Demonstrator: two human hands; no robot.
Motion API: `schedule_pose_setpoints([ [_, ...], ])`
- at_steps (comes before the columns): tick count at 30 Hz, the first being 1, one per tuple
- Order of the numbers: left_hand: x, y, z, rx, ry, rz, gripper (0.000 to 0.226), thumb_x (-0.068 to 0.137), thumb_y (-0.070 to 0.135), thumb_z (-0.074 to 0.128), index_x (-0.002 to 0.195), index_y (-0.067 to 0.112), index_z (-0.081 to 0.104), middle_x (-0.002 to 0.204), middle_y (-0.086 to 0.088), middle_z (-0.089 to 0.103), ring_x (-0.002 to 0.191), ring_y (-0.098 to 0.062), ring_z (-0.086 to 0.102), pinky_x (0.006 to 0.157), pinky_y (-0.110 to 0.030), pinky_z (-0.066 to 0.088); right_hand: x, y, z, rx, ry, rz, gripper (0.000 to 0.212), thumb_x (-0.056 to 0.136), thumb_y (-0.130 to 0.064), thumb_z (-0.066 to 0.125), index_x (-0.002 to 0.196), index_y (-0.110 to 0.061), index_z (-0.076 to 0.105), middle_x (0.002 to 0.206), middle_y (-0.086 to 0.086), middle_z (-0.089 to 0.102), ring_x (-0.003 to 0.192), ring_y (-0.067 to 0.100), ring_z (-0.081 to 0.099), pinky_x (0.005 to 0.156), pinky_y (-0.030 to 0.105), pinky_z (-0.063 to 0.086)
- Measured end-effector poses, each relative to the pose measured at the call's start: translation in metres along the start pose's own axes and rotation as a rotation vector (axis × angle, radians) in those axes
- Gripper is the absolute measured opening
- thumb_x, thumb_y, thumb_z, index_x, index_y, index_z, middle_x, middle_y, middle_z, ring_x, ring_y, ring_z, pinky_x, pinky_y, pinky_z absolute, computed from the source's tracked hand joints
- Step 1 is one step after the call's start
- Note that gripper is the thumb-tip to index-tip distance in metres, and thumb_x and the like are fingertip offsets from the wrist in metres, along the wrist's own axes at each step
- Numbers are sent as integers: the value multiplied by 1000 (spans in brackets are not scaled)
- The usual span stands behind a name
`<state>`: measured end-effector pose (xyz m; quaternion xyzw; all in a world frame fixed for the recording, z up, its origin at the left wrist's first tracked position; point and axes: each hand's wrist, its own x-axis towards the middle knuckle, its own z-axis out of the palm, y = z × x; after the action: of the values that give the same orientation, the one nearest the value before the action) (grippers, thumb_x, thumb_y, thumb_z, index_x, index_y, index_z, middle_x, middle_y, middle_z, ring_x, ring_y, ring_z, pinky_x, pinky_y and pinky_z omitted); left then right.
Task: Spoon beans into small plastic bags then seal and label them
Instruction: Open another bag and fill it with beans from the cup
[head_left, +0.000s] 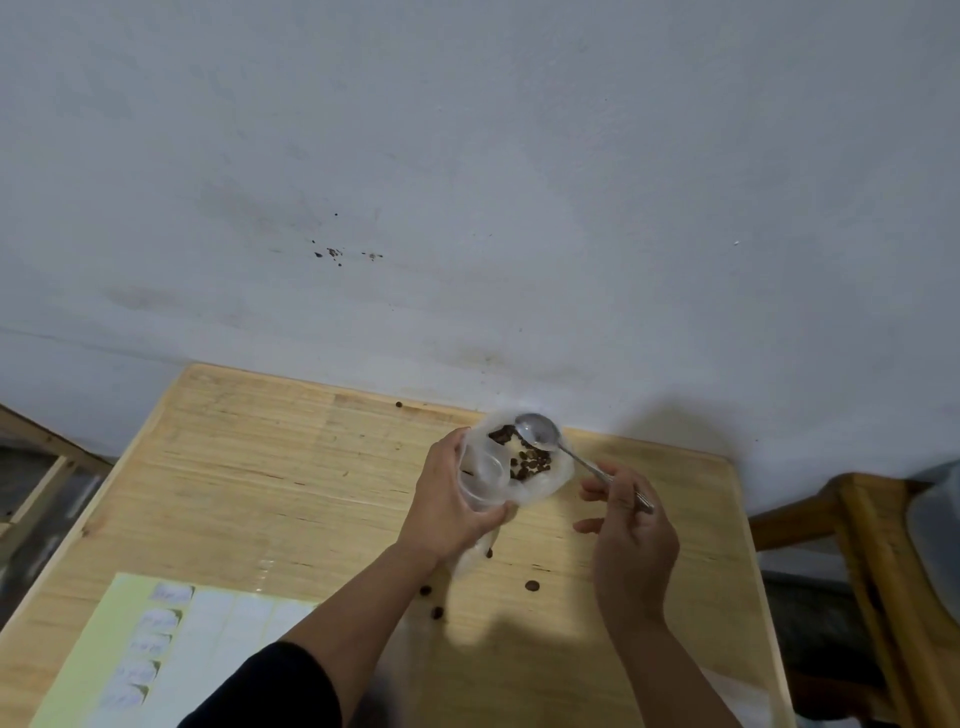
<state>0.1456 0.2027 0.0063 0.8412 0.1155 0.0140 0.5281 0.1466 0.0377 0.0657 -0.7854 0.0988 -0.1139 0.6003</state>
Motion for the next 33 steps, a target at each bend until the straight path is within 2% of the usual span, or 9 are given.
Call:
schedule_pose_setpoints([
  [2,-1,0,0,-13,-5,-7,97,63,41,82,140,26,26,127,19,32,116,5,32,87,-1,25,4,16,2,-87,22,39,26,97,-18,41,103,-10,66,79,0,68,56,14,63,46,8,44],
  [5,0,-2,1,-12,-9,-11,98,63,43,82,141,26,24,130,19,31,119,5,31,89,-3,25,5,40,6,-114,29,164,27,98,-19,42,104,-9,66,82,3,68,64,24,65,46,7,44],
  [9,1,-2,0,-3,-12,-15,98,63,40,82,141,24,25,129,19,31,117,6,31,92,-4,25,-4,56,16,67,-8,367,23,99,-19,42,97,-18,65,85,6,71,79,22,68,51,23,53],
  [13,2,-3,0,10,-5,-6,97,63,37,83,140,21,27,126,19,32,115,9,30,86,4,24,-7,55,27,191,-96,536,21,98,-18,43,102,-12,63,91,8,70,82,21,69,55,25,53],
  [17,4,-2,0,15,-5,-9,98,63,38,83,141,20,26,128,17,33,117,6,32,88,3,25,-1,52,30,291,-92,670,23,97,-17,45,107,-4,62,96,15,70,84,23,68,60,27,52],
  [22,4,-2,1,25,-16,-12,98,63,40,83,140,21,27,129,15,34,117,5,34,89,3,24,10,39,20,343,-43,657,26,98,-19,42,107,-4,61,94,15,69,84,22,67,63,29,51],
  [25,4,-1,1,14,-21,-18,99,63,39,83,142,21,25,131,17,32,119,5,31,93,-2,24,15,29,10,390,-26,607,28,99,-19,40,108,-4,62,91,13,69,77,19,66,57,25,50],
  [27,4,-1,1,6,-30,-21,99,64,37,83,142,21,24,131,18,30,120,6,30,96,-8,23,15,20,3,420,-35,551,27,99,-19,40,105,-6,63,89,12,70,74,16,67,50,21,50],
  [33,4,1,2,-7,-35,-19,100,62,34,85,142,21,25,130,18,30,120,6,28,97,-9,23,3,-10,-11,410,-124,383,26,99,-16,40,98,-8,64,83,13,70,69,14,67,45,20,49],
])
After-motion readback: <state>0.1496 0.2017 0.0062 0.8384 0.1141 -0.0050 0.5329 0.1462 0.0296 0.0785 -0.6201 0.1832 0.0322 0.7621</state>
